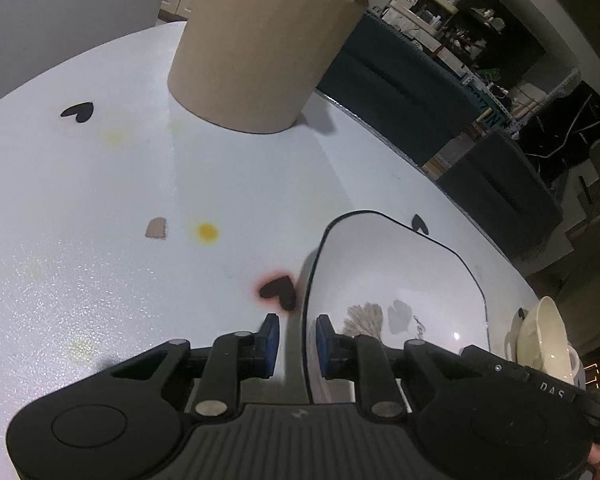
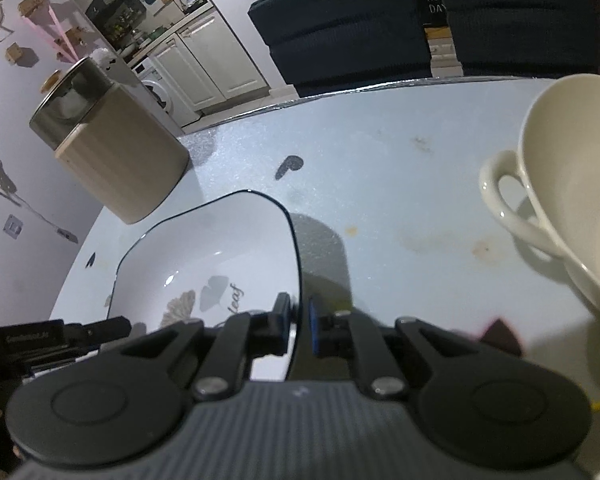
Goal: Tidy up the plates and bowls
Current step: 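Lift the plate with both grippers and carry it toward the bowls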
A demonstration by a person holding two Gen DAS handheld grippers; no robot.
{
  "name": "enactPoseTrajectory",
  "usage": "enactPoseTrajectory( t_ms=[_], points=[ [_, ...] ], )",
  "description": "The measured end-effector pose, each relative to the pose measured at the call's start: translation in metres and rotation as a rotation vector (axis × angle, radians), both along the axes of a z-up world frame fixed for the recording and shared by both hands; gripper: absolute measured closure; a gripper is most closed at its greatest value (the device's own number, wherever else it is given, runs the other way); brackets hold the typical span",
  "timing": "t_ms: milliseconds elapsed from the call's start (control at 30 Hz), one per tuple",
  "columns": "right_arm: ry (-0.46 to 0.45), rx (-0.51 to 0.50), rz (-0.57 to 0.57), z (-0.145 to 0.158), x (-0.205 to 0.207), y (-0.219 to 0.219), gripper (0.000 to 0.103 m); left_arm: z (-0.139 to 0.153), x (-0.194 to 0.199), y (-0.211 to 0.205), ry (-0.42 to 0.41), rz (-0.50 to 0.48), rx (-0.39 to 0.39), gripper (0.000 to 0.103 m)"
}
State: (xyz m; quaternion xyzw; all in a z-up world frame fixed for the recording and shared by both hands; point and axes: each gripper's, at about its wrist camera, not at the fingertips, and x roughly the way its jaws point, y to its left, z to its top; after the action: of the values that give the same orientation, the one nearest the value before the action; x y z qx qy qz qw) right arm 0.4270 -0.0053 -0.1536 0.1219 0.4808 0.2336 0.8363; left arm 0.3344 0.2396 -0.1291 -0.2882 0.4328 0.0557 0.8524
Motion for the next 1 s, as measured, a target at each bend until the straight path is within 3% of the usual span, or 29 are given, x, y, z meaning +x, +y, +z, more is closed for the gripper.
enactPoseTrajectory(
  t_ms=[167,300,733,1000],
  points=[
    [0.022,0.009,0.006,-0.003,0.002,0.001,0.092,-0.001,0.001,0.001,-0.002,-0.02,-0.008,0.086],
    [0.005,-0.011,0.033,-0.002,0.001,0.004,0.093,0.0,0.006,0.001,-0.005,-0.045,-0.006,0.095],
    [-0.016,-0.021,0.01,-0.003,-0.007,0.01,0.093,0.007,0.007,-0.013,-0.012,-0.09,0.106,0.094],
    [-0.065,-0.041,0.005,0.018,-0.02,0.01,0.093,0.033,-0.006,-0.024,-0.073,-0.104,0.134,0.094]
  ],
)
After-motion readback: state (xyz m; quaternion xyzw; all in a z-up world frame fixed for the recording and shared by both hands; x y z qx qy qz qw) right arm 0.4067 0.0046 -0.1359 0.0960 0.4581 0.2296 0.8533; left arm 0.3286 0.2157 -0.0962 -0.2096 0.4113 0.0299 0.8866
